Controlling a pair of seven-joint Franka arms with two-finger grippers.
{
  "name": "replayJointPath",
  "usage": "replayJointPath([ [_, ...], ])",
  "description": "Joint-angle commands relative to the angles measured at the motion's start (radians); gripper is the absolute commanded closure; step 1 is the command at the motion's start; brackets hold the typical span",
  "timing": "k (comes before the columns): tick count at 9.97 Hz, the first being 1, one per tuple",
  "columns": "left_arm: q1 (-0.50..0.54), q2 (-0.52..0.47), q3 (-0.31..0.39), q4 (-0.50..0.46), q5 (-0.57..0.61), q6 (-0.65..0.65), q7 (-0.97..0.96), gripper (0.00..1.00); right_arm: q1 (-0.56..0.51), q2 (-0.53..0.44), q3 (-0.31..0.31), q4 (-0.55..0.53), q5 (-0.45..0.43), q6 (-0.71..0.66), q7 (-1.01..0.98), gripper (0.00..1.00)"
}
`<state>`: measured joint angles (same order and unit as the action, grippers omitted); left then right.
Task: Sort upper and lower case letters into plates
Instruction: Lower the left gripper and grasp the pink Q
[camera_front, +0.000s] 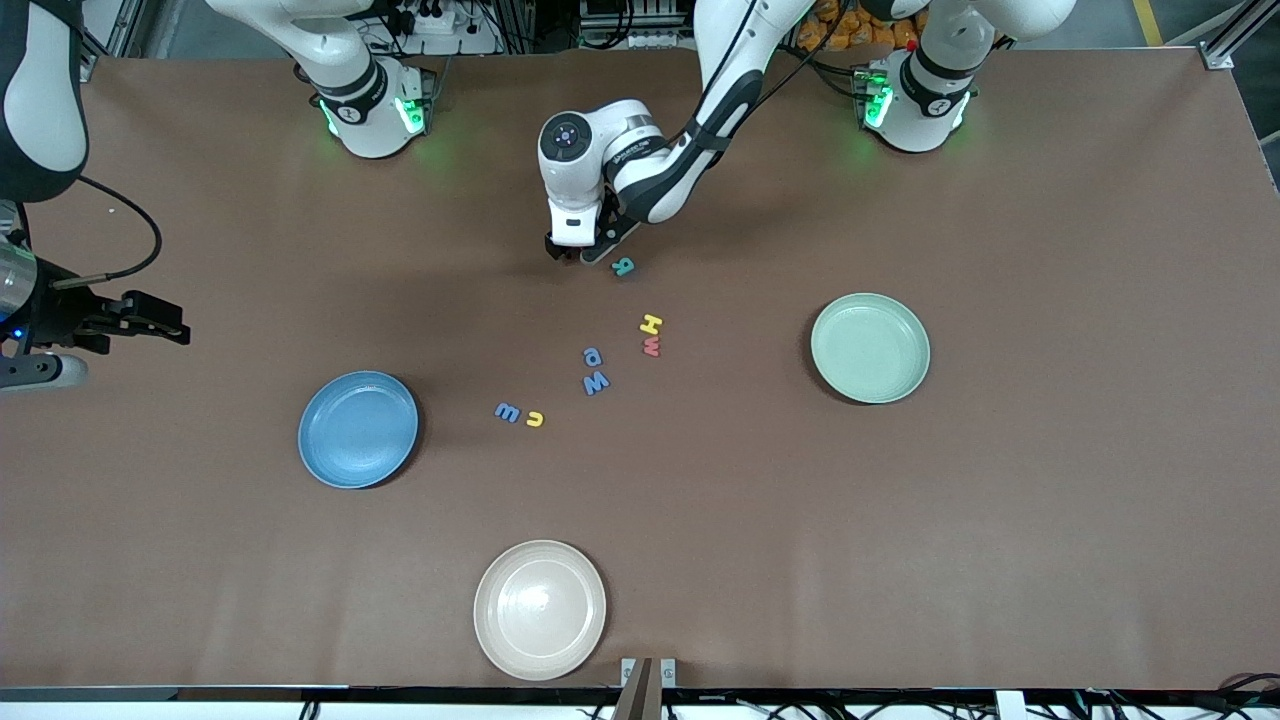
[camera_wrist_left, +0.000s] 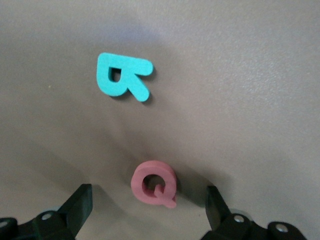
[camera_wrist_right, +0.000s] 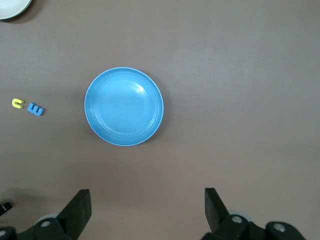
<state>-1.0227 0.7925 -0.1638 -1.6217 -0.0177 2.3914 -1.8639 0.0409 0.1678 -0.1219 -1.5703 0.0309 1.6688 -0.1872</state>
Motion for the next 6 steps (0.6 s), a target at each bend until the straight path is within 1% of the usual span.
replayJointPath([
  [1, -0.010, 0.016, 0.010, 0.010, 0.042, 0.003, -0.032, 0.00, -0.010, -0.005, 0.008, -0.007, 0.007, 0.003, -0.001, 0.00],
  [2, -0.011, 0.014, 0.010, 0.010, 0.045, 0.003, -0.032, 0.00, -0.010, -0.005, 0.008, -0.007, 0.006, 0.005, -0.001, 0.00],
  [3, -0.011, 0.016, 0.010, 0.010, 0.045, 0.003, -0.032, 0.10, -0.010, -0.005, 0.007, -0.007, 0.007, 0.005, -0.001, 0.00],
  [4, -0.011, 0.016, 0.010, 0.008, 0.047, 0.003, -0.032, 0.29, -0.010, -0.005, 0.008, -0.007, 0.007, 0.005, -0.001, 0.00],
  [5, -0.011, 0.016, 0.010, 0.008, 0.047, 0.003, -0.037, 0.35, -0.010, -0.005, 0.007, -0.007, 0.007, 0.005, -0.001, 0.00],
  [6, -0.013, 0.016, 0.012, 0.008, 0.048, 0.003, -0.035, 0.36, -0.010, -0.005, 0.008, -0.007, 0.006, 0.005, -0.001, 0.00],
])
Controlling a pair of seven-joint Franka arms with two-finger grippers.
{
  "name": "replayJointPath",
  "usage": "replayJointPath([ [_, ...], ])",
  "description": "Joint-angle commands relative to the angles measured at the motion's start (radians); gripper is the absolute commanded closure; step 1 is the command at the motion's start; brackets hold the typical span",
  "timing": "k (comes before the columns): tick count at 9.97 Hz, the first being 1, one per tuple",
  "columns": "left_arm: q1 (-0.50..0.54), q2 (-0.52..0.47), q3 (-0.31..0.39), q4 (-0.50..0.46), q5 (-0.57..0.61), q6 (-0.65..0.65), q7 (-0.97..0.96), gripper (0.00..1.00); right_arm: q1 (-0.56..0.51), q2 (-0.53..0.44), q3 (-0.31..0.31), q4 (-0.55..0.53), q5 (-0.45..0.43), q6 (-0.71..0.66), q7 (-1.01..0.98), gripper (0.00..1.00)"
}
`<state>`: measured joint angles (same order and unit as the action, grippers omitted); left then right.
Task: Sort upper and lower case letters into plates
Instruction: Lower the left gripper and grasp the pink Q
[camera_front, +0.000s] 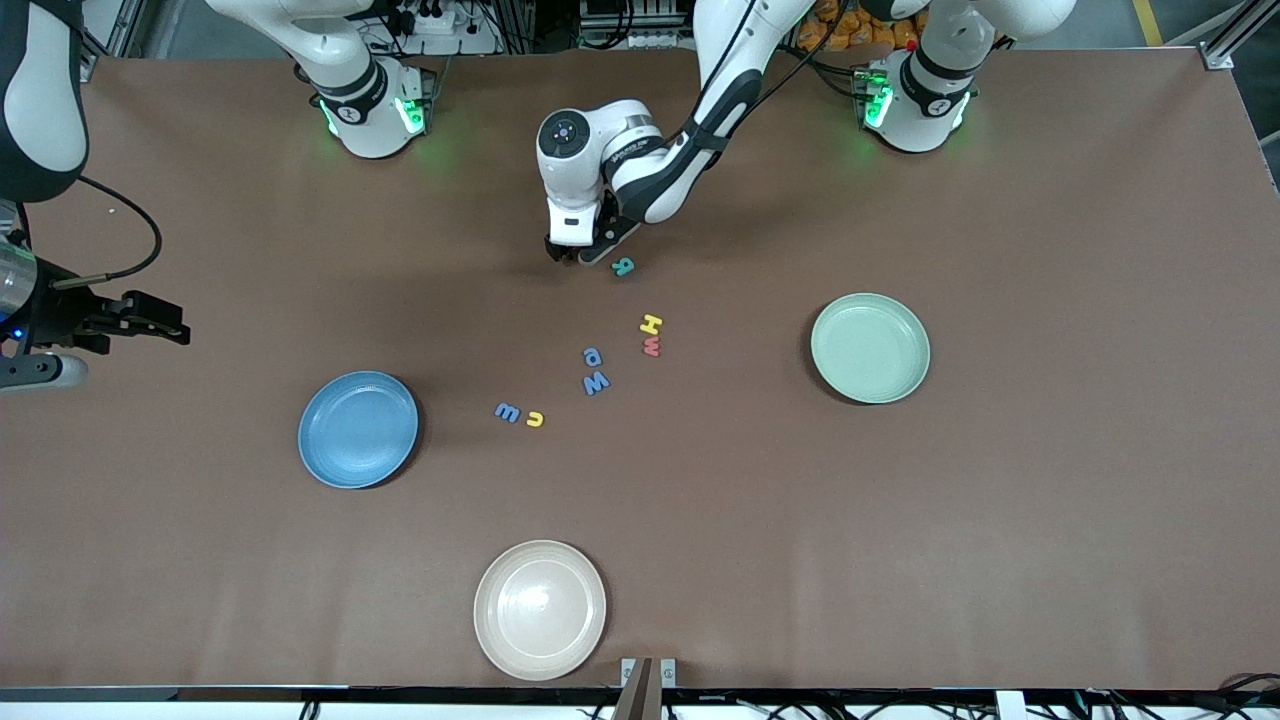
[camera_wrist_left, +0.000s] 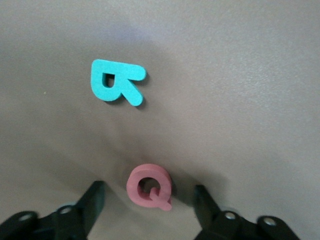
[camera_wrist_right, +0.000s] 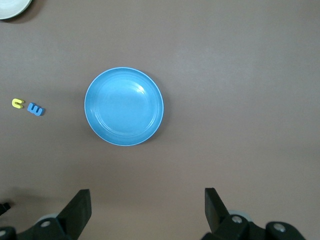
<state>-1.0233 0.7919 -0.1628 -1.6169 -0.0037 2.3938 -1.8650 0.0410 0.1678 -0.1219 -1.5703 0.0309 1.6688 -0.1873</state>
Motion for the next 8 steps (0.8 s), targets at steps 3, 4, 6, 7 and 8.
replayJointPath([
  [3, -0.012, 0.018, 0.009, 0.003, 0.085, 0.001, -0.034, 0.45, -0.010, -0.005, 0.008, -0.007, 0.007, 0.005, -0.001, 0.00],
  [4, -0.012, 0.017, 0.011, 0.003, 0.085, -0.001, -0.033, 0.55, -0.010, -0.005, 0.007, -0.007, 0.007, 0.005, -0.001, 0.00],
  [6, -0.011, 0.015, 0.009, 0.008, 0.085, -0.001, -0.033, 0.61, -0.010, -0.005, 0.008, -0.007, 0.007, 0.003, -0.001, 0.00],
  [7, -0.009, 0.013, 0.009, 0.009, 0.085, -0.001, -0.028, 0.61, -0.010, -0.005, 0.008, -0.007, 0.006, 0.003, -0.001, 0.00],
  [8, -0.006, 0.010, 0.009, 0.008, 0.085, -0.001, -0.022, 0.62, -0.010, -0.005, 0.008, -0.007, 0.007, 0.003, -0.001, 0.00],
])
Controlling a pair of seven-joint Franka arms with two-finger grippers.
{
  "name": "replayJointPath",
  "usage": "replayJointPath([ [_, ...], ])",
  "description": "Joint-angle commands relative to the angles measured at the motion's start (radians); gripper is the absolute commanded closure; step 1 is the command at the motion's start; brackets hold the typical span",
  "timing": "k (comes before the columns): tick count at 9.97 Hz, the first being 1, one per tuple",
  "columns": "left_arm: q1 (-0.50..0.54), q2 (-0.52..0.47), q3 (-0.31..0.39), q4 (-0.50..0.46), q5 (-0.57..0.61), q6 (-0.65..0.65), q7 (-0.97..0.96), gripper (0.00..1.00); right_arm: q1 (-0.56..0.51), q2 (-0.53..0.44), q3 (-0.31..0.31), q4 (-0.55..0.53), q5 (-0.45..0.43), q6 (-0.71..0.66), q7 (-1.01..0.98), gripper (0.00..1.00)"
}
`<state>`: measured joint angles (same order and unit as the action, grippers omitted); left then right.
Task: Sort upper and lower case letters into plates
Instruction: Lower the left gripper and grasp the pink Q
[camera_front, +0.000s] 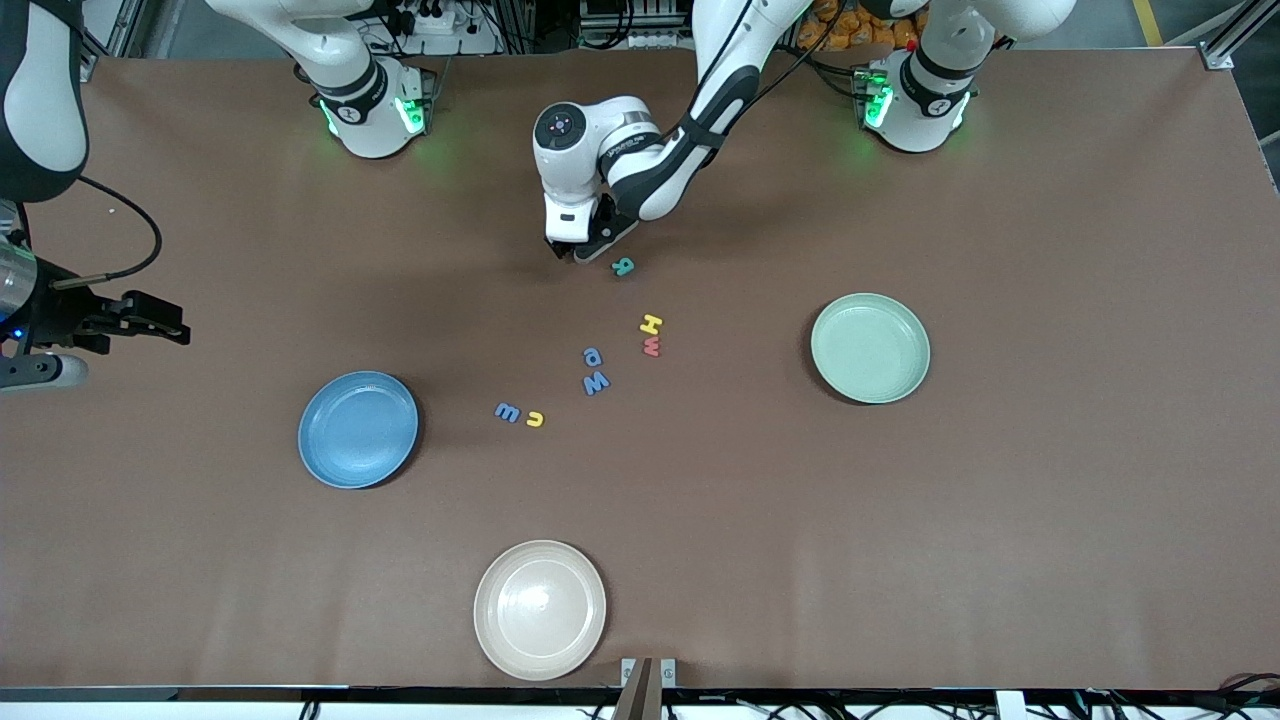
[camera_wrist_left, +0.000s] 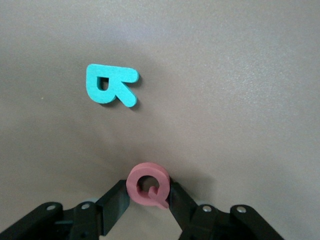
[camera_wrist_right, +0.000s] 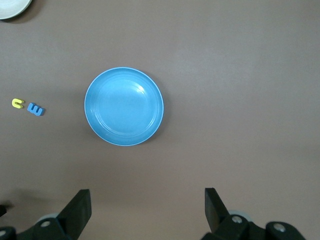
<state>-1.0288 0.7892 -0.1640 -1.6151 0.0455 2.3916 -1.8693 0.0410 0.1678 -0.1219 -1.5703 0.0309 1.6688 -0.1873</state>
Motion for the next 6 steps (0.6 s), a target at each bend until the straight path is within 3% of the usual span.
replayJointPath([
  [1, -0.001, 0.013, 0.011, 0.007, 0.036, 0.001, -0.014, 0.62, -0.010, -0.005, 0.008, -0.007, 0.007, 0.003, -0.001, 0.00],
  [6, 0.010, -0.011, 0.012, 0.011, 0.036, -0.012, -0.016, 0.62, -0.010, -0.005, 0.007, -0.007, 0.006, 0.003, -0.001, 0.00],
])
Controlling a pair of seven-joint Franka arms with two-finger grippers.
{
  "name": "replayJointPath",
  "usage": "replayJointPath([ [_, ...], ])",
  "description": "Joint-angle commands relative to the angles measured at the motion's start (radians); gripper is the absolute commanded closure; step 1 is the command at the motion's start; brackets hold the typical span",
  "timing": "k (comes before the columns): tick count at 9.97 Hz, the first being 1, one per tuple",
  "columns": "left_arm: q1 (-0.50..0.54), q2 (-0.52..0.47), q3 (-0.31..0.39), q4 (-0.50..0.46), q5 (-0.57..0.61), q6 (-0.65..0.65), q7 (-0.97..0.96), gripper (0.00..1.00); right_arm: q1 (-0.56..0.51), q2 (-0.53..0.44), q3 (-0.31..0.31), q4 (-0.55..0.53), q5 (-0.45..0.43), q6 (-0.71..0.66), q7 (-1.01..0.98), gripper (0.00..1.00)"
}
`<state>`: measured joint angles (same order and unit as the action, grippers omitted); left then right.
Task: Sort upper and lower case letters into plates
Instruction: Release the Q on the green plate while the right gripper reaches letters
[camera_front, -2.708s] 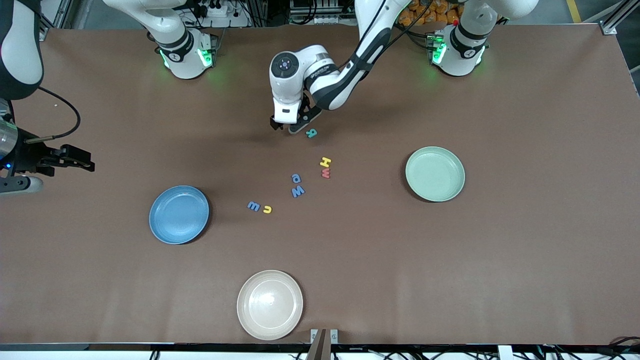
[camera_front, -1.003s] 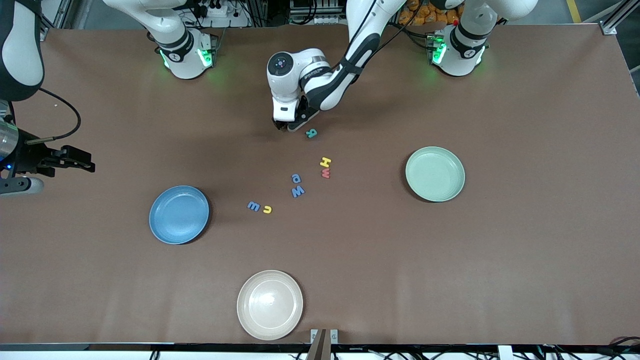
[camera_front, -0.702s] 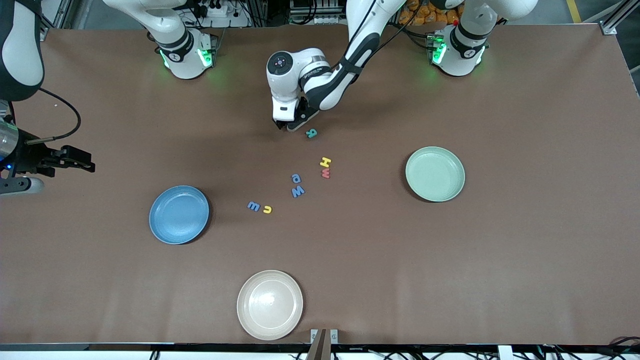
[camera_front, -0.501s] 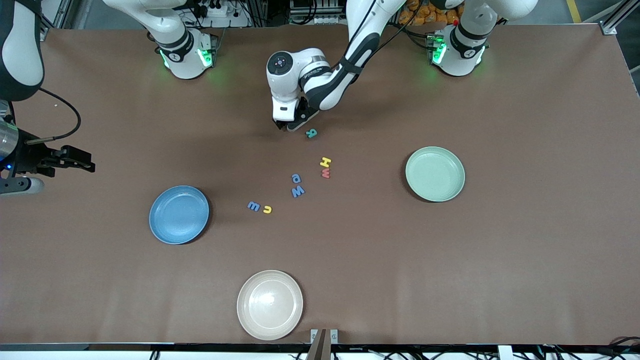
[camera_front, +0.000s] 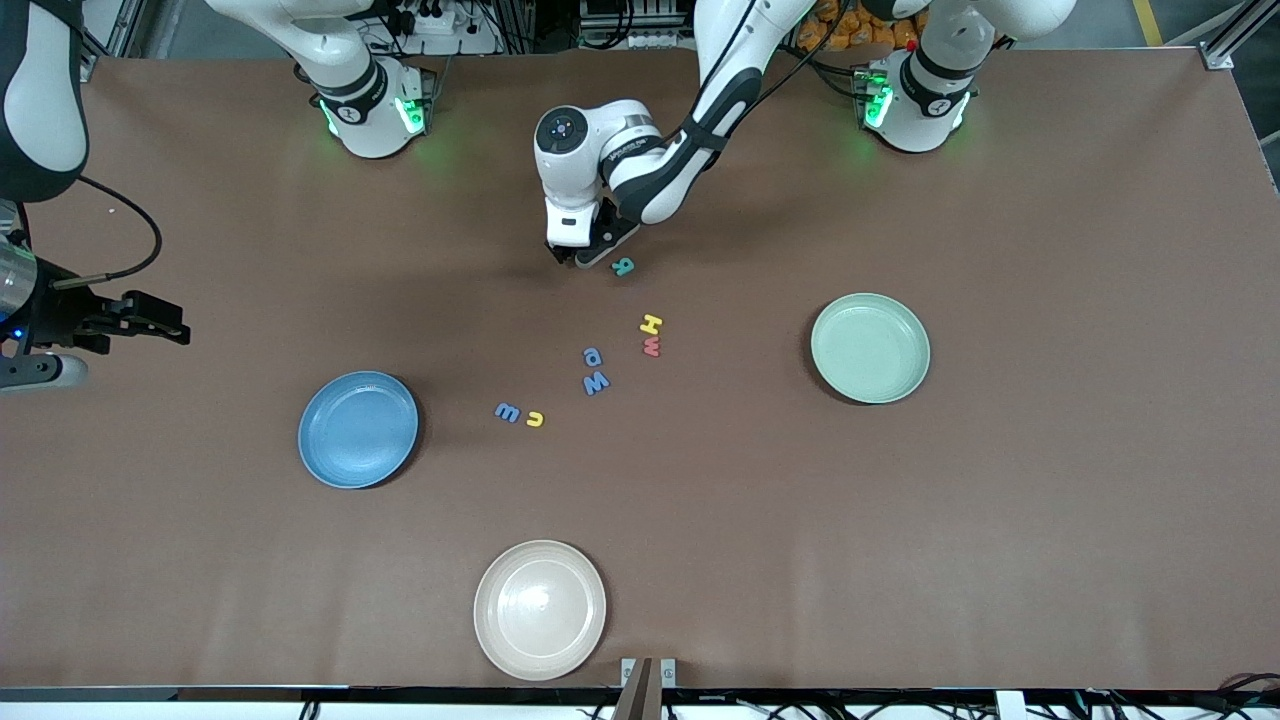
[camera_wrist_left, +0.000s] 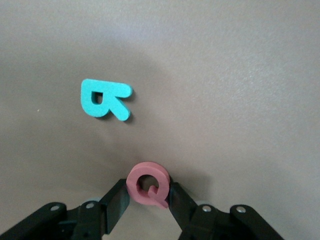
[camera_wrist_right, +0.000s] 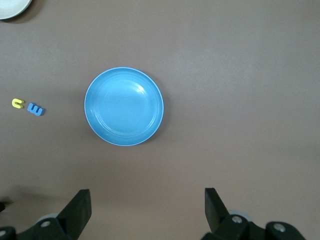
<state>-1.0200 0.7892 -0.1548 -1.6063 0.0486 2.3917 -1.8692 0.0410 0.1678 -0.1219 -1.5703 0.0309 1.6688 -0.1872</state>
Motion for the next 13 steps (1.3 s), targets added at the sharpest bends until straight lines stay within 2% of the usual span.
replayJointPath([
  [1, 0.014, -0.021, 0.001, 0.003, 0.033, -0.029, -0.014, 0.62, -0.010, -0.005, 0.007, -0.008, 0.007, 0.003, -0.001, 0.00],
  [5, 0.035, -0.051, 0.000, 0.011, 0.028, -0.072, 0.007, 0.62, -0.009, -0.005, 0.008, -0.007, 0.007, 0.003, -0.001, 0.00],
  [8, 0.112, -0.116, -0.008, -0.001, 0.017, -0.227, 0.152, 0.62, -0.004, -0.002, 0.008, -0.008, 0.007, 0.005, 0.000, 0.00],
  [10, 0.188, -0.181, -0.008, -0.085, 0.017, -0.243, 0.282, 0.62, 0.014, 0.007, 0.010, -0.008, 0.014, 0.008, 0.000, 0.00],
  [13, 0.323, -0.333, -0.008, -0.294, 0.019, -0.236, 0.544, 0.62, 0.146, 0.068, 0.010, -0.007, 0.017, 0.081, 0.002, 0.00],
])
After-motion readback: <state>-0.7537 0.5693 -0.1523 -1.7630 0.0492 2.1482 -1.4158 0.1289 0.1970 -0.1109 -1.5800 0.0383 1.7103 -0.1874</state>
